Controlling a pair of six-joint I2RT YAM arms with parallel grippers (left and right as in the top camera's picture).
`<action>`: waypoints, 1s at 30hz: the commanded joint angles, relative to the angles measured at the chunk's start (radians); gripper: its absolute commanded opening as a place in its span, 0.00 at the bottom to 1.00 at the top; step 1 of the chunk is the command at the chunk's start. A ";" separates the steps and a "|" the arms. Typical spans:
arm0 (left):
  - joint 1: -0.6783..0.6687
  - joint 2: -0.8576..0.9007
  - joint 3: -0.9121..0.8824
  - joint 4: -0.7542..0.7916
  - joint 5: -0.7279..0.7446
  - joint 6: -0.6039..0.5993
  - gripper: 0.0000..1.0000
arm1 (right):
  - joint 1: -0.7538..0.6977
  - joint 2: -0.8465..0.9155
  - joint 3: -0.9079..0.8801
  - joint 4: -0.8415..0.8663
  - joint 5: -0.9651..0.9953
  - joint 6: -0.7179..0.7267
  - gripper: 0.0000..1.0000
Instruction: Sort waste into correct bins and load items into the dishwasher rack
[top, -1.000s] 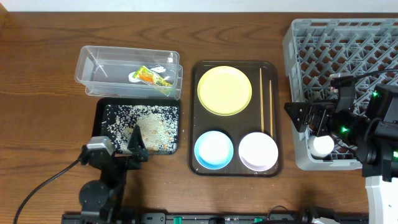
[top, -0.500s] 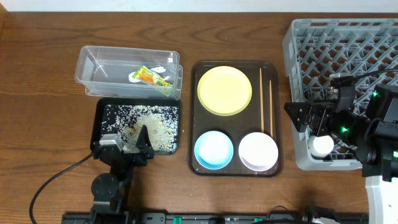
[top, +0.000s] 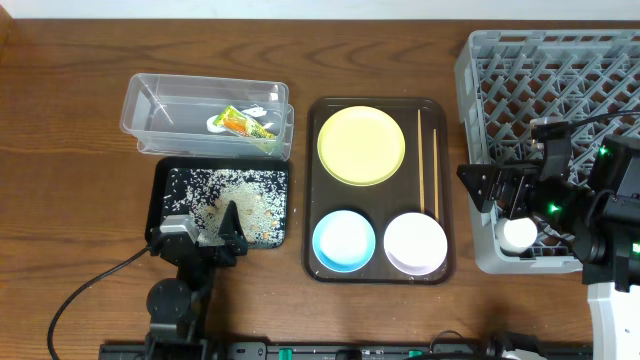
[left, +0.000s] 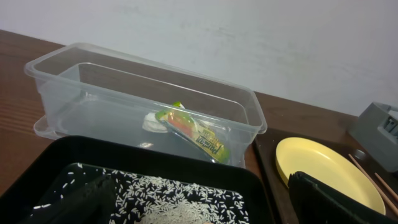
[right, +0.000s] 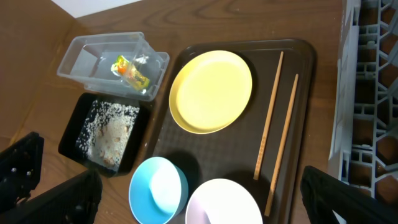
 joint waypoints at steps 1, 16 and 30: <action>0.005 -0.006 -0.029 -0.013 0.002 0.009 0.90 | 0.020 -0.002 0.008 0.000 -0.018 -0.018 0.99; 0.005 -0.006 -0.029 -0.013 0.002 0.009 0.90 | 0.020 -0.002 0.008 0.000 -0.018 -0.018 0.99; 0.005 -0.006 -0.029 -0.013 0.002 0.009 0.90 | 0.020 -0.002 0.008 0.000 -0.022 0.108 0.99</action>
